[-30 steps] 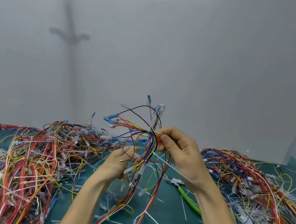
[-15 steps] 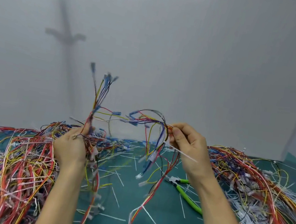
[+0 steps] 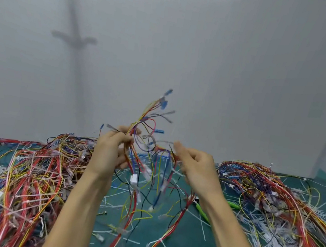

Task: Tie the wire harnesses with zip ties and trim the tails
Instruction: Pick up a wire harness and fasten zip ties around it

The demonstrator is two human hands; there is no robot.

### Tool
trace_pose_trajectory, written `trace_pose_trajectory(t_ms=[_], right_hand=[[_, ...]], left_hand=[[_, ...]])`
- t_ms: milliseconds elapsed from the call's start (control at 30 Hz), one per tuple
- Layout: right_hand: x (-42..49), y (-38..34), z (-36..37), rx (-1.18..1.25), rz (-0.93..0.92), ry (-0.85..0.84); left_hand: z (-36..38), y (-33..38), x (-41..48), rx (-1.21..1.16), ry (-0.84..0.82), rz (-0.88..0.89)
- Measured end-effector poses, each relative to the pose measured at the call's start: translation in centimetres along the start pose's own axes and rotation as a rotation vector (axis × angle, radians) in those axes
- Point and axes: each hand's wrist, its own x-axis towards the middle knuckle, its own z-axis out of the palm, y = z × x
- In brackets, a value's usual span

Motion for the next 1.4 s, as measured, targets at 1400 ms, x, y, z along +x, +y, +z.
trace_pose_trajectory(t_ms=[1400], right_hand=[[0.2,-1.6,-3.0,0.261,-0.151,0.001]], left_hand=[[-0.3,-0.8,0.8,0.139,0.228,0.179]])
